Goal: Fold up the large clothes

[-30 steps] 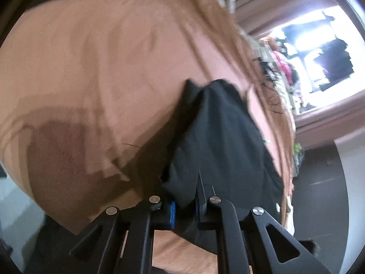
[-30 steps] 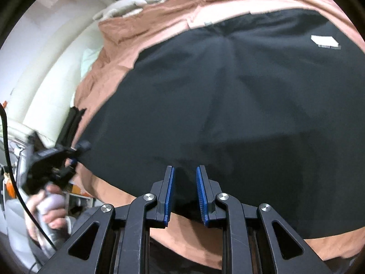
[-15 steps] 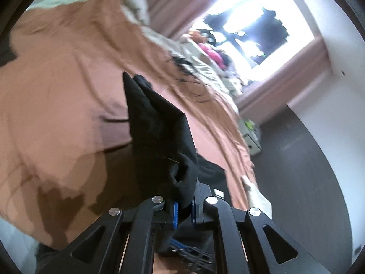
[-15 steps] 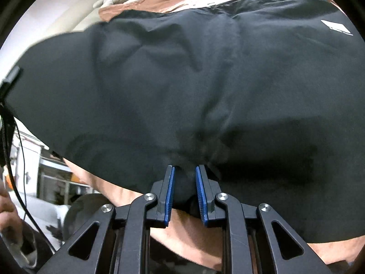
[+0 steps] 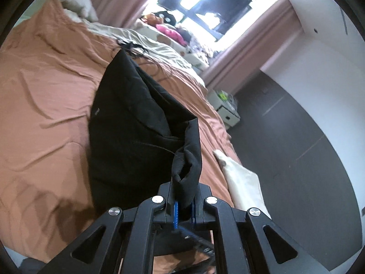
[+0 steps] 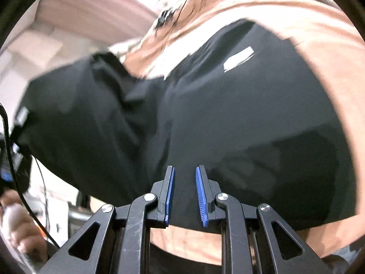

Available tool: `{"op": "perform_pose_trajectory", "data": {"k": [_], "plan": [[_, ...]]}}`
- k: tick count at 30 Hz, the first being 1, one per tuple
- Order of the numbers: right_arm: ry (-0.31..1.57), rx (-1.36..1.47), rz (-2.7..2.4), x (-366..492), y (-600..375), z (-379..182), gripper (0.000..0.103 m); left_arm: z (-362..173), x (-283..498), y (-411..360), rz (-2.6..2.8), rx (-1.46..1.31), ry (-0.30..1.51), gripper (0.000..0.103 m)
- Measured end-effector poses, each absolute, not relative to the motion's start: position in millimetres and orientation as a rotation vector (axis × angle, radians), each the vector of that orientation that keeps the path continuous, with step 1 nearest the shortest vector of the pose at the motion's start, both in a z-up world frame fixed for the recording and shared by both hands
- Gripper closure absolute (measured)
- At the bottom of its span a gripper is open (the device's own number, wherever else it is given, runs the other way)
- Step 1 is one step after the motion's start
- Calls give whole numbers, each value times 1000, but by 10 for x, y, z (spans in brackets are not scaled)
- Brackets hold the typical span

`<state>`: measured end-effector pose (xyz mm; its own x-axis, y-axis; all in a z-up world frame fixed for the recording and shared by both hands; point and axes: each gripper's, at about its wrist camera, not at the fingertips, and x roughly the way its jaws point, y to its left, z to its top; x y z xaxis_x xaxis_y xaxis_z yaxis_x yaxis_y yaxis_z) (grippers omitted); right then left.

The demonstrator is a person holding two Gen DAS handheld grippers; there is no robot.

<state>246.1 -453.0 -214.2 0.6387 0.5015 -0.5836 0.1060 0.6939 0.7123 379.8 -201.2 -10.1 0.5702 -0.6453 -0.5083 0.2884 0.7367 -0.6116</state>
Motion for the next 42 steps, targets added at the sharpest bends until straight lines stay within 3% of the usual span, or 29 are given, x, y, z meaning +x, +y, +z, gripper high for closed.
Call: {"op": "perform_pose_trajectory", "data": {"k": [11, 13, 15, 19, 21, 23, 26, 31, 35, 42], "plan": [[724, 951, 77, 2094, -5326, -2015, 82, -416, 3917, -2968, -673, -404, 915, 96], [697, 982, 67, 1992, -5530, -2024, 77, -522, 3948, -3169, -691, -379, 963, 96], [685, 1023, 71, 1919, -5618, -2090, 67, -622, 3931, -3354, -731, -337, 1014, 88], [671, 1091, 118, 1893, -5670, -2180, 67, -759, 3934, -3515, -828, -353, 1084, 70], [676, 1092, 123, 1931, -5675, -2197, 61, -744, 3947, -3445, -815, -378, 1078, 47], [680, 1079, 120, 1916, -5676, -2191, 53, -687, 3951, -3288, -750, -378, 1045, 41], [690, 1069, 126, 1942, -5651, -2186, 42, -608, 3944, -3015, -691, -384, 1021, 41], [622, 1111, 129, 1855, -5643, -2152, 41, -541, 3786, -2504, -564, -385, 1002, 41], [591, 1120, 127, 1864, -5568, -2084, 34, -492, 3718, -2230, -504, -382, 1010, 41], [610, 1095, 91, 1934, -5461, -1923, 34, -459, 3660, -1785, -451, -439, 995, 41]]}}
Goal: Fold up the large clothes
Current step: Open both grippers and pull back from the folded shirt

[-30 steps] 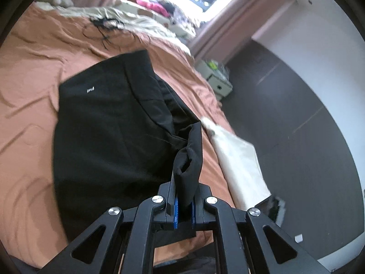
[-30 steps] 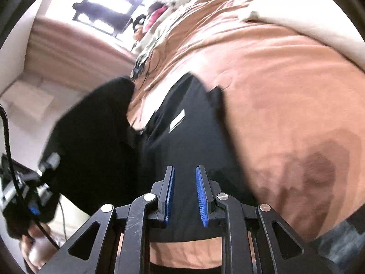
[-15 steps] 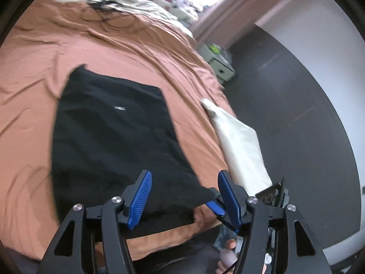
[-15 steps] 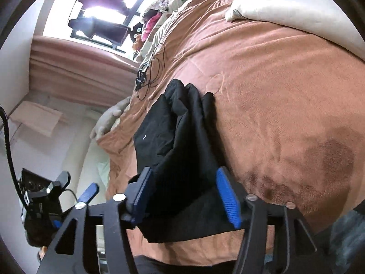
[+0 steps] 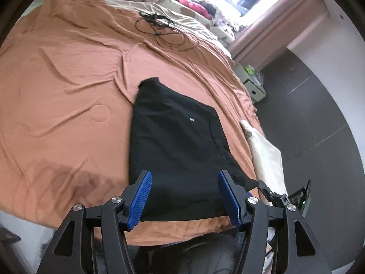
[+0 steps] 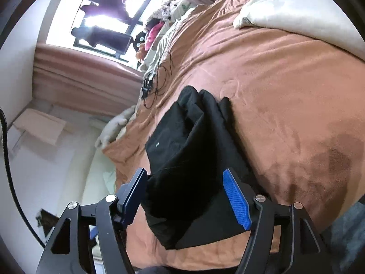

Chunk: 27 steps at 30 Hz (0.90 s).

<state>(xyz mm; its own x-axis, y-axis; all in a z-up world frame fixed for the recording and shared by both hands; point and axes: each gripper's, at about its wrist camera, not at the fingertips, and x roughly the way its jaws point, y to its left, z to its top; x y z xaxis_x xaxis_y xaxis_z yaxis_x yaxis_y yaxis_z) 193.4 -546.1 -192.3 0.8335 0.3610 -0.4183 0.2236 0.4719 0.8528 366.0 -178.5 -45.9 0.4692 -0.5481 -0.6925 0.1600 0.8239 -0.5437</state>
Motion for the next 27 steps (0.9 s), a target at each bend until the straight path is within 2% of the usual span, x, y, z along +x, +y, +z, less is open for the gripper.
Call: {"op": "perform_pose_trajectory", "data": {"k": [6, 8, 11, 12, 13, 14, 15, 18, 27], "plan": [[587, 994, 104, 1963, -5246, -1669, 33, -572, 3727, -1535, -428, -454, 1003, 41], [645, 943, 79, 2065, -5154, -1661, 26, -672, 3771, -1474, -421, -472, 1011, 41], [766, 940, 36, 2232, -5111, -1847, 26, -829, 3813, -1362, -408, -513, 1030, 41], [780, 937, 14, 2245, -5116, -1889, 38, -876, 3823, -1325, -404, -527, 1036, 41], [790, 919, -2, 2254, -5124, -1925, 69, -922, 3831, -1295, -397, -542, 1043, 41], [808, 900, 14, 2272, -5122, -1949, 83, -970, 3830, -1263, -390, -559, 1048, 41], [813, 891, 20, 2268, -5123, -1954, 87, -989, 3822, -1246, -387, -569, 1049, 41], [800, 889, 52, 2179, -5165, -1965, 92, -1054, 3771, -1216, -382, -580, 1053, 41], [782, 1026, 135, 1886, -5431, -2372, 96, -1101, 3848, -1483, -436, -504, 1058, 41]]}}
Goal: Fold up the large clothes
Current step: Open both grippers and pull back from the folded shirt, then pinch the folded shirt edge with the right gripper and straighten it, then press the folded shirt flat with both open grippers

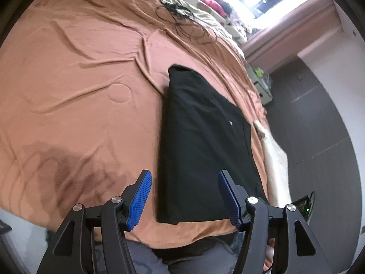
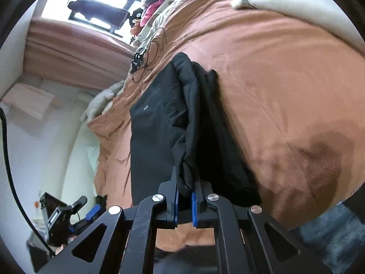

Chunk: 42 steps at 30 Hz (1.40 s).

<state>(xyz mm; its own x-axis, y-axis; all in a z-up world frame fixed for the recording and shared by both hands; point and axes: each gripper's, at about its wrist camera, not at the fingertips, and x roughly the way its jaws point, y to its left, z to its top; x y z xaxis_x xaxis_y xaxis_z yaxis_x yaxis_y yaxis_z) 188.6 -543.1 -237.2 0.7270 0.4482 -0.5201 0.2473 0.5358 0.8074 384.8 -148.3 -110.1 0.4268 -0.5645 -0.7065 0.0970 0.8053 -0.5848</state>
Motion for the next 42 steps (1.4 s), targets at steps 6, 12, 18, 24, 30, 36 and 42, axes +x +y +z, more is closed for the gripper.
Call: {"op": "perform_pose_trajectory", "data": {"k": [6, 12, 18, 24, 30, 36, 42], "plan": [[770, 1123, 161, 1732, -5530, -2754, 97, -1411, 4037, -1828, -431, -445, 1139, 41], [761, 1133, 177, 1692, -5544, -2891, 98, -1771, 4220, -2075, -419, -391, 1195, 44], [784, 1114, 161, 1687, -5543, -2957, 99, -1961, 4359, -2166, -432, -399, 1213, 50], [854, 977, 114, 1683, -5491, -2723, 85, -1924, 4401, -2193, -460, -381, 1206, 51], [806, 900, 32, 1676, -5714, -2437, 42, -1926, 4421, -2245, -475, -389, 1192, 51], [796, 847, 44, 2111, -5862, -2205, 42, -1916, 4436, -2300, -477, -377, 1195, 51], [835, 849, 95, 2678, -5924, -2163, 29, -1924, 4448, -2316, -484, -363, 1195, 51]]}}
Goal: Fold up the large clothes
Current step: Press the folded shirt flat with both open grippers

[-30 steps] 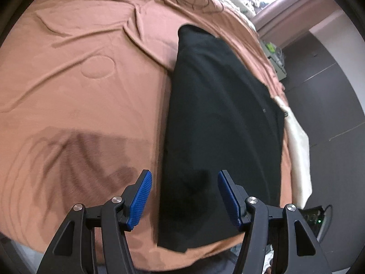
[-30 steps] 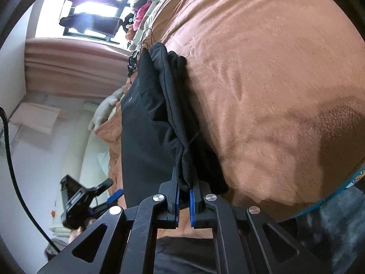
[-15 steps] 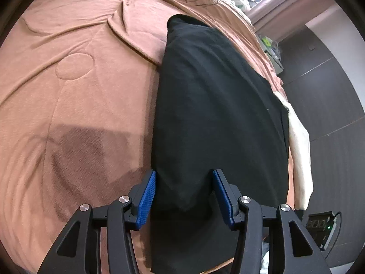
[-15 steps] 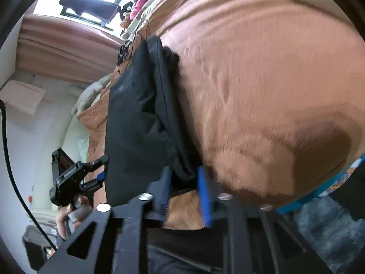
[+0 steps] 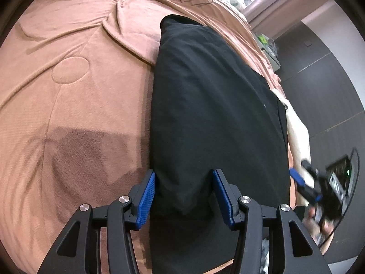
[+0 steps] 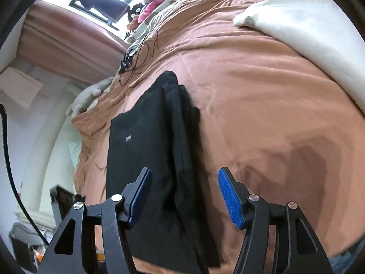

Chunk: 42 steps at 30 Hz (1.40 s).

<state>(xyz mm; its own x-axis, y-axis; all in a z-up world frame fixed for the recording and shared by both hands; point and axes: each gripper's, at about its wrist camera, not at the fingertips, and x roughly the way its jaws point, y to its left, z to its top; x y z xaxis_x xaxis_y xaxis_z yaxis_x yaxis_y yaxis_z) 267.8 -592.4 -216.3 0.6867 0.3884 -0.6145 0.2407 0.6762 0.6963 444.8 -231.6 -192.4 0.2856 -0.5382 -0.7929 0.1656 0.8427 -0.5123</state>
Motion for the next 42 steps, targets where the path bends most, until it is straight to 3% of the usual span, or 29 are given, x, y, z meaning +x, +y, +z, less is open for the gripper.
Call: {"op": "perform_pose_trajectory", "data": {"k": [1, 12, 25, 39, 42], "plan": [[843, 848, 98, 2779, -5925, -2166, 25, -1922, 4449, -2321, -482, -362, 1195, 51], [1019, 744, 96, 3653, -5785, -2309, 25, -1909, 4513, -2293, -491, -363, 1194, 50], [1009, 941, 235, 3621, -6070, -2597, 24, -1925, 5174, -2240, -454, -493, 1143, 47], [1046, 985, 344, 3928, -5952, -2677, 24, -1962, 5297, -2319, -475, -488, 1141, 47], [1048, 981, 348, 3946, -5963, -2645, 31, -1961, 5283, -2311, -477, -492, 1143, 47]]}}
